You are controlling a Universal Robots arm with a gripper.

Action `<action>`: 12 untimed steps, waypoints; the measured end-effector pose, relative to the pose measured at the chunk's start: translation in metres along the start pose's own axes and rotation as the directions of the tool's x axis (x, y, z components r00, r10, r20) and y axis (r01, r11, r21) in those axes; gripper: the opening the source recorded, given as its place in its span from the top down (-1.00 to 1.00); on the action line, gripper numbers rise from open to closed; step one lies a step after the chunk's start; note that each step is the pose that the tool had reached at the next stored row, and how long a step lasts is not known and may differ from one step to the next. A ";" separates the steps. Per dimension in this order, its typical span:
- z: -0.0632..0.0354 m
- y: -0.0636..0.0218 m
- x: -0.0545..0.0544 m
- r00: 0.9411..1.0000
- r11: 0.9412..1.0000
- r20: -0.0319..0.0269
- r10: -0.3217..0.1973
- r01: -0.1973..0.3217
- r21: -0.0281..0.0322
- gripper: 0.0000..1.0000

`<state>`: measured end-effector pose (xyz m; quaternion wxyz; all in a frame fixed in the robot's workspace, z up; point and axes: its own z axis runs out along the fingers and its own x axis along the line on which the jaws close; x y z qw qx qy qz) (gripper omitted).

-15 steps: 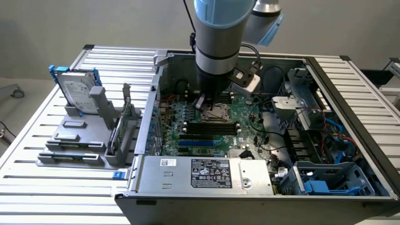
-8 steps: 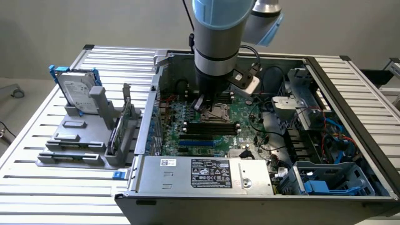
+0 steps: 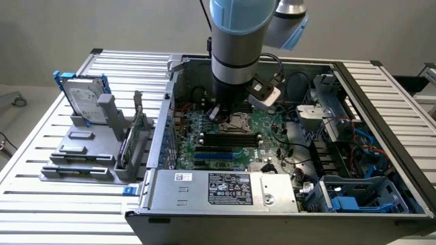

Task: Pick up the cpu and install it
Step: 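Install the first cpu locking lever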

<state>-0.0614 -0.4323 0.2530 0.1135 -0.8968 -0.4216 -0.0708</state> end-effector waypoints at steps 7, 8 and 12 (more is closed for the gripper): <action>0.0044 0.0006 -0.001 0.999 0.999 0.021 0.025 -0.025 0.023 0.79; 0.0053 0.0005 -0.001 0.999 0.999 0.023 0.027 -0.027 0.025 0.79; 0.0078 -0.0015 -0.002 0.999 0.999 0.025 0.028 -0.029 0.027 0.79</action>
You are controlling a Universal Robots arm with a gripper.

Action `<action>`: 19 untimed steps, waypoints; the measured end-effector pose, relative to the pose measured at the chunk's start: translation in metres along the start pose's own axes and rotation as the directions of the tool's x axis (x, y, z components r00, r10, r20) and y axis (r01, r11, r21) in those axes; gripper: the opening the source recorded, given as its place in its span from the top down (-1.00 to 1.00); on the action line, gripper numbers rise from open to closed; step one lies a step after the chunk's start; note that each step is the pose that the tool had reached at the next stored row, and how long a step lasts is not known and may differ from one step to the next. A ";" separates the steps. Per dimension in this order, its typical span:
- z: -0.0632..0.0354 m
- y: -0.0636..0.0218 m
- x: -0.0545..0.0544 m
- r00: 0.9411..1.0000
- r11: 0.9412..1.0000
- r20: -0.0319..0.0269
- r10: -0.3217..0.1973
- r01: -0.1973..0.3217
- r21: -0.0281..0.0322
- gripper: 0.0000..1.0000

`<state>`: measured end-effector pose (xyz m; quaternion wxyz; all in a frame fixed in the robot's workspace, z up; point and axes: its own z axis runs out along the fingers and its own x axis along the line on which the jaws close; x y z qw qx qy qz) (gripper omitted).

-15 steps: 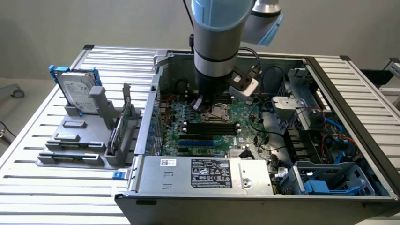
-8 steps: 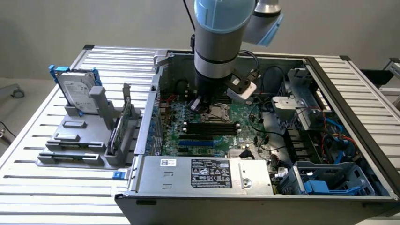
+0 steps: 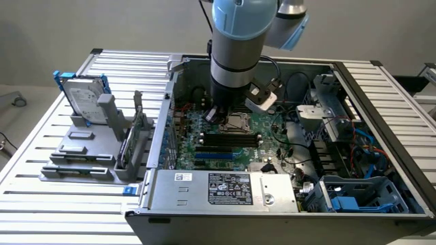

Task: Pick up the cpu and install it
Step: 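Install the first cpu locking lever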

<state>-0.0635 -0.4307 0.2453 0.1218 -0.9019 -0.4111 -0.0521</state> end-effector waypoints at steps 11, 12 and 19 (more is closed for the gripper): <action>0.0108 -0.0068 0.000 1.000 1.000 0.000 0.000 0.000 0.000 0.79; 0.0121 -0.0067 0.000 1.000 1.000 0.000 0.000 0.000 0.000 0.79; 0.0188 -0.0072 -0.003 1.000 1.000 0.001 0.000 0.000 0.000 0.79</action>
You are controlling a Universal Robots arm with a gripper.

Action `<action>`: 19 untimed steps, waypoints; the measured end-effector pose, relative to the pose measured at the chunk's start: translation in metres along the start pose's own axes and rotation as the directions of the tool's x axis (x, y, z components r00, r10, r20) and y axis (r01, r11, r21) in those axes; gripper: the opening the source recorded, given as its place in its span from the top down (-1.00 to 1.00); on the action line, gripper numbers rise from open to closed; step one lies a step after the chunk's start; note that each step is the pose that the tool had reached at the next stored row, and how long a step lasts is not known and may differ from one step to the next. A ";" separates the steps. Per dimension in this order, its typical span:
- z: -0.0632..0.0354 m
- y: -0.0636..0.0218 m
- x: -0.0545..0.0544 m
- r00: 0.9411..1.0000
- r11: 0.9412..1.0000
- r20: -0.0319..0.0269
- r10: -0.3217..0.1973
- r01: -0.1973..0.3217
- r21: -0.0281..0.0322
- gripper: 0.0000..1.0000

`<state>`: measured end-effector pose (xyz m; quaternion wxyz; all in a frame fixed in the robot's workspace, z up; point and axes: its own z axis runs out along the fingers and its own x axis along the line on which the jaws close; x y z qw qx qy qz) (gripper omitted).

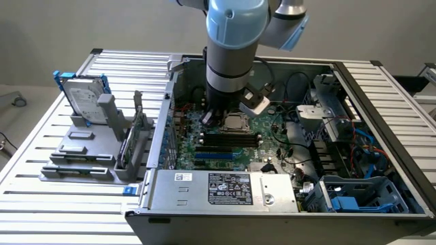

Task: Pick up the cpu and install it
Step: 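Install the first cpu locking lever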

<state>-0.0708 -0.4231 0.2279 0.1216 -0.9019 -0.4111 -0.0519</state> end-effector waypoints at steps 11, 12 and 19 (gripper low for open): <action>0.0094 -0.0031 -0.004 1.000 1.000 0.000 0.000 0.000 0.000 0.79; 0.0102 -0.0032 -0.004 1.000 1.000 0.000 0.000 0.000 0.000 0.79; 0.0173 -0.0044 -0.003 1.000 1.000 0.000 0.000 0.000 0.000 0.79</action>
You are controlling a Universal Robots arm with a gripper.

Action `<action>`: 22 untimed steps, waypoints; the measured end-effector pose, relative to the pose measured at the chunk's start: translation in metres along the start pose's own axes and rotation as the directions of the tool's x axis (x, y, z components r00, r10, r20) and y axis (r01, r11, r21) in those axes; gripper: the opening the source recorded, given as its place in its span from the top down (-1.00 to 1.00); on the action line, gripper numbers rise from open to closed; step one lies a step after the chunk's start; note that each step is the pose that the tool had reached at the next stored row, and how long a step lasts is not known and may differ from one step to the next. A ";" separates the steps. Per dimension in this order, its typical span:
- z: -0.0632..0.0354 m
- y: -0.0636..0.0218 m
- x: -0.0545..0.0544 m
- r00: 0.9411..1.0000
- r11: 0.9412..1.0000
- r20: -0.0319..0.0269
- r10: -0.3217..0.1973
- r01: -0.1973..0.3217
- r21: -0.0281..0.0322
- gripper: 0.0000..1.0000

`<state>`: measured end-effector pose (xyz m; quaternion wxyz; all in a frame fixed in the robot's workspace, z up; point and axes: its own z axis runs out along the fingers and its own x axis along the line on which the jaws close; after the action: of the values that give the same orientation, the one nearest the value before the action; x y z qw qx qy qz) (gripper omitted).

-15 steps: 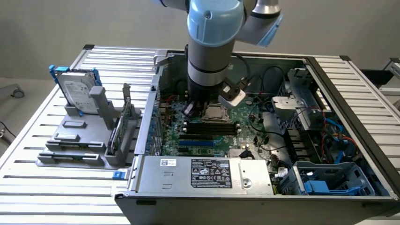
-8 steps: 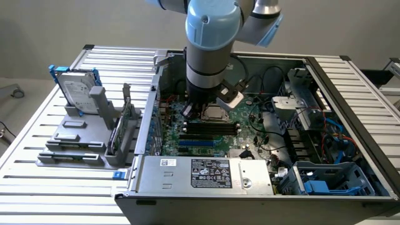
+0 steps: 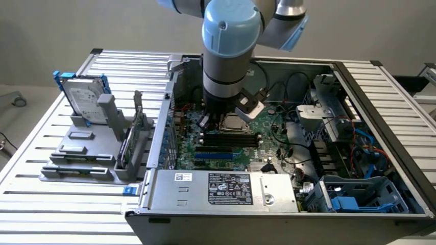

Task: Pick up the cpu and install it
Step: 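Install the first cpu locking lever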

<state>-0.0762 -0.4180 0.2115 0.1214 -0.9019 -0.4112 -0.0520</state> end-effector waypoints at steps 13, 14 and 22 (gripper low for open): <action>0.0141 -0.0024 0.001 1.000 1.000 0.000 0.000 0.000 -0.001 0.79; 0.0149 -0.0028 0.001 1.000 1.000 0.000 0.000 0.000 -0.001 0.79; 0.0199 -0.0042 0.001 1.000 1.000 0.003 0.000 0.000 -0.004 0.79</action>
<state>-0.0786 -0.4091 0.1932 0.1189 -0.9022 -0.4114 -0.0518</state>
